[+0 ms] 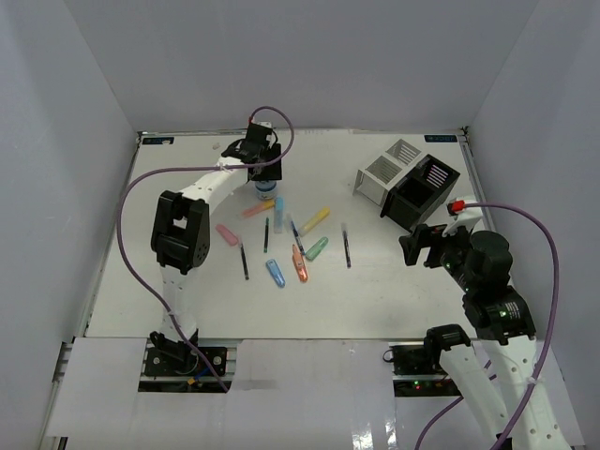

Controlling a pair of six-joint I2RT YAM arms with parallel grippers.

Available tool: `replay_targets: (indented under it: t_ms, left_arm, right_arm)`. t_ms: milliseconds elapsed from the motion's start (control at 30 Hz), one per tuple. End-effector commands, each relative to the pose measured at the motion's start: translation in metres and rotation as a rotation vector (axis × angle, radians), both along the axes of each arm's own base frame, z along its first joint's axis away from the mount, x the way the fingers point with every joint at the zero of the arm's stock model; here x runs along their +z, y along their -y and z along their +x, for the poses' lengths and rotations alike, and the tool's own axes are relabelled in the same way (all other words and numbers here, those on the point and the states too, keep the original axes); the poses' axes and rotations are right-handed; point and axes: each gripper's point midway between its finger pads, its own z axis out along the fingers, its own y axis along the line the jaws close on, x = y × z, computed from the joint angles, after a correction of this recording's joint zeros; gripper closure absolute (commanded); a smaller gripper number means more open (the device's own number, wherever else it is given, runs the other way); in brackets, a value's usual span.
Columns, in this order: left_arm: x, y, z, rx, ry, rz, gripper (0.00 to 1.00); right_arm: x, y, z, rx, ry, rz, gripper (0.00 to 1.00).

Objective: Sort the stationery into containers
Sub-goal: Pick up the stationery from the center of the board, then place the stationery at the center of the board.

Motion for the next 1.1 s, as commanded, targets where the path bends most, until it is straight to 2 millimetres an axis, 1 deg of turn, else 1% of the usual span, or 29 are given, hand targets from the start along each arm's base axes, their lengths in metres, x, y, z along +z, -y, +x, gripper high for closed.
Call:
replay_targets:
  t_ms: [0, 33, 67, 100, 133, 167, 200, 233, 267, 300, 333, 400, 433, 500, 533, 567, 633, 667, 767, 800, 933, 1000, 1067]
  left_arm:
    - [0.129, 0.051, -0.018, -0.18, 0.204, -0.146, 0.9]
    - [0.135, 0.071, -0.033, -0.229, 0.203, -0.156, 0.9]
    - [0.137, 0.082, -0.044, -0.262, 0.197, -0.161, 0.91]
    - [0.139, 0.09, -0.058, -0.291, 0.192, -0.162, 0.9]
    - [0.14, 0.11, -0.077, -0.341, 0.186, -0.163, 0.9]
    - [0.139, 0.118, -0.088, -0.36, 0.18, -0.157, 0.9]
    - [0.146, 0.122, -0.099, -0.366, 0.189, -0.161, 0.9]
    - [0.136, 0.135, -0.118, -0.401, 0.16, -0.156, 0.91]
    - [0.135, 0.141, -0.129, -0.414, 0.153, -0.16, 0.91]
    - [0.138, 0.146, -0.14, -0.429, 0.153, -0.171, 0.91]
    - [0.129, 0.161, -0.161, -0.466, 0.123, -0.177, 0.91]
    - [0.124, 0.175, -0.182, -0.504, 0.104, -0.177, 0.92]
    - [0.116, 0.184, -0.201, -0.522, 0.082, -0.175, 0.91]
    - [0.106, 0.191, -0.219, -0.54, 0.054, -0.171, 0.91]
    - [0.101, 0.198, -0.232, -0.552, 0.04, -0.169, 0.91]
    - [0.089, 0.197, -0.241, -0.551, 0.017, -0.153, 0.91]
    - [0.074, 0.198, -0.253, -0.543, -0.006, -0.132, 0.91]
    - [0.062, 0.194, -0.258, -0.534, -0.029, -0.114, 0.91]
    - [0.042, 0.19, -0.269, -0.51, -0.06, -0.106, 0.91]
    - [0.038, 0.191, -0.273, -0.514, -0.061, -0.107, 0.91]
    - [0.024, 0.193, -0.276, -0.505, -0.045, -0.102, 0.88]
    - [0.014, 0.192, -0.274, -0.493, -0.048, -0.075, 0.87]
    - [0.01, 0.193, -0.273, -0.489, -0.047, -0.072, 0.85]
  right_arm:
    - [0.013, -0.003, 0.002, 0.013, 0.058, 0.014, 0.1]
    - [0.014, -0.002, 0.001, 0.012, 0.063, 0.015, 0.1]
    - [0.014, -0.002, 0.001, 0.009, 0.065, 0.014, 0.1]
    - [0.015, -0.001, 0.001, 0.005, 0.07, 0.017, 0.1]
    - [0.015, 0.0, 0.0, -0.001, 0.073, 0.018, 0.1]
    - [0.016, 0.001, 0.0, -0.006, 0.077, 0.019, 0.1]
    - [0.017, 0.001, 0.0, -0.008, 0.08, 0.02, 0.1]
    - [0.018, 0.001, -0.001, -0.008, 0.085, 0.023, 0.1]
    - [0.019, 0.001, -0.002, -0.009, 0.086, 0.025, 0.1]
    - [0.019, 0.001, -0.002, -0.01, 0.089, 0.029, 0.1]
    - [0.02, 0.002, -0.003, -0.013, 0.094, 0.031, 0.1]
    - [0.019, 0.002, -0.004, -0.015, 0.092, 0.036, 0.1]
    - [0.02, 0.001, -0.005, -0.011, 0.094, 0.039, 0.1]
    - [0.02, 0.001, -0.005, -0.011, 0.091, 0.047, 0.1]
    - [0.019, 0.0, -0.006, -0.009, 0.09, 0.05, 0.1]
    - [0.02, 0.001, -0.006, -0.013, 0.094, 0.053, 0.1]
    - [0.02, 0.0, -0.007, -0.014, 0.094, 0.056, 0.1]
    - [0.019, 0.001, -0.007, -0.013, 0.093, 0.054, 0.1]
    - [0.02, 0.001, -0.008, -0.015, 0.094, 0.061, 0.1]
    - [0.02, 0.001, -0.008, -0.015, 0.095, 0.063, 0.1]
    - [0.019, 0.0, -0.009, -0.012, 0.09, 0.067, 0.1]
    - [0.018, -0.001, -0.009, -0.008, 0.085, 0.069, 0.1]
    - [0.016, -0.002, -0.008, -0.005, 0.078, 0.073, 0.1]
